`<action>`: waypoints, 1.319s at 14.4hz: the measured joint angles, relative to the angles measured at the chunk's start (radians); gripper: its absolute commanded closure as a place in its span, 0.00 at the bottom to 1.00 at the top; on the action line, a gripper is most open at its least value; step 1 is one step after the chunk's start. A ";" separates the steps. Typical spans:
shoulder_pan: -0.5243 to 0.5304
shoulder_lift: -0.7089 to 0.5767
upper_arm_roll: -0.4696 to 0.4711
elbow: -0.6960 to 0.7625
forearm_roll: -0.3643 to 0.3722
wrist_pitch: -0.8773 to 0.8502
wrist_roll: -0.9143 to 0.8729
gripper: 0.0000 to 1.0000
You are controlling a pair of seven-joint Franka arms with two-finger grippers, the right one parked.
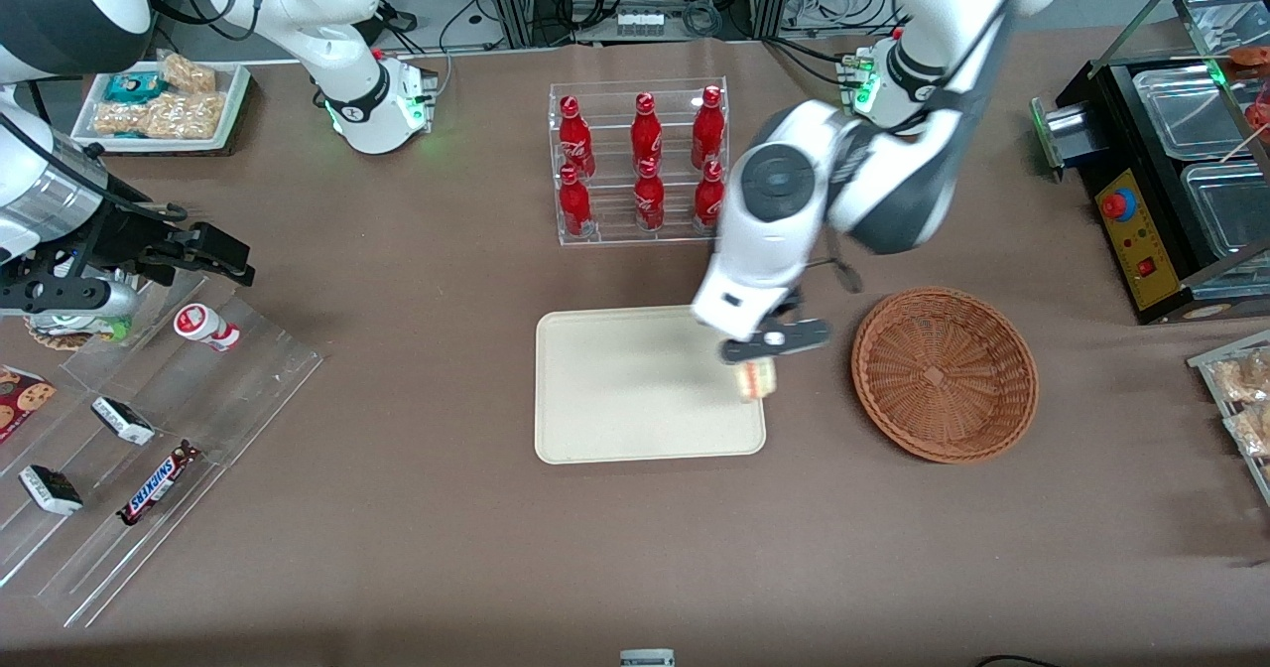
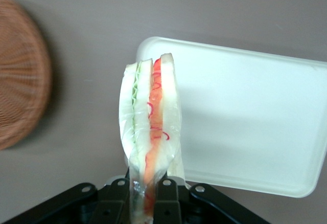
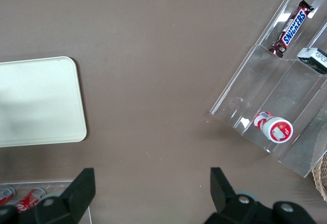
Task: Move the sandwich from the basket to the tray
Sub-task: 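Lift the sandwich with the left gripper and carry it over the cream tray, then lower the sandwich onto the tray and open the left gripper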
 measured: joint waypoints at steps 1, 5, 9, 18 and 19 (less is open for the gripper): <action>-0.025 0.045 0.001 0.021 0.012 0.032 0.000 0.95; -0.094 0.206 0.002 0.069 0.105 0.165 -0.022 0.92; -0.130 0.311 0.004 0.080 0.161 0.307 -0.048 0.00; -0.043 0.098 0.036 0.136 0.172 0.127 -0.147 0.00; -0.002 0.035 0.037 0.133 0.164 0.076 -0.162 0.00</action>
